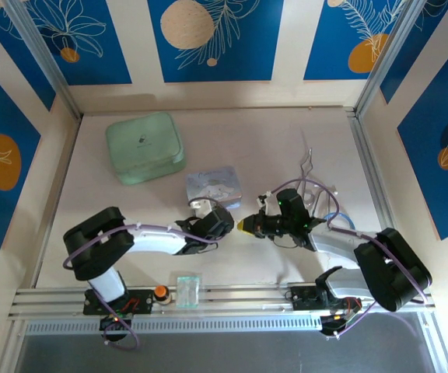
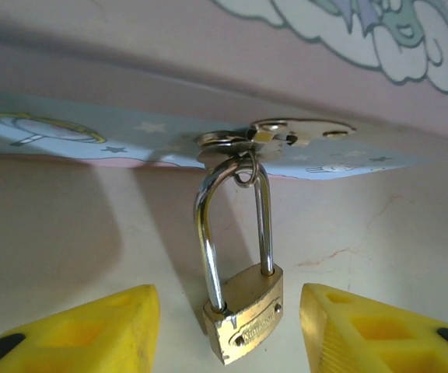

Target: Unlock the padlock with the key

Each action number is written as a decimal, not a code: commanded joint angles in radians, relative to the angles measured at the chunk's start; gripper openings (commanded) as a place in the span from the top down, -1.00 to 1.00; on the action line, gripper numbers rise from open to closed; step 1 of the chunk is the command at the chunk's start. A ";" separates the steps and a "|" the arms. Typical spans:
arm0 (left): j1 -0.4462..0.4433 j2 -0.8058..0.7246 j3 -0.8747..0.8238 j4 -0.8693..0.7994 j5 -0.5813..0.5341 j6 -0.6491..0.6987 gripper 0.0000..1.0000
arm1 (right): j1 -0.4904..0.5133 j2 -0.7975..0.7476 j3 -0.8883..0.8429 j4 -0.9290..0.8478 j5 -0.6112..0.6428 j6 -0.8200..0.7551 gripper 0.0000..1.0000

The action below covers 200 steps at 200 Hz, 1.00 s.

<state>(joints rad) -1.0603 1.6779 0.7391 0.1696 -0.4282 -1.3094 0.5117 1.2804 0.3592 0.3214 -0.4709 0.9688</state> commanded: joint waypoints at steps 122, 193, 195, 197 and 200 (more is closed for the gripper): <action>0.008 0.135 0.083 -0.025 -0.014 0.026 0.46 | -0.023 -0.037 -0.057 -0.026 0.021 -0.001 1.00; 0.015 0.040 0.002 0.066 0.030 -0.023 0.74 | -0.060 0.091 -0.064 0.124 -0.169 0.071 1.00; 0.015 0.038 -0.001 0.070 0.032 -0.027 0.75 | -0.061 0.099 -0.063 0.127 -0.174 0.073 1.00; 0.017 0.035 -0.004 0.072 0.034 -0.029 0.75 | -0.061 0.105 -0.061 0.133 -0.179 0.074 1.00; 0.018 0.032 -0.009 0.079 0.037 -0.034 0.75 | -0.061 0.115 -0.059 0.136 -0.185 0.075 1.00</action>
<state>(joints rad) -1.0527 1.7538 0.7727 0.2188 -0.4316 -1.3079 0.4675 1.3212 0.3111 0.3801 -0.5289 1.0019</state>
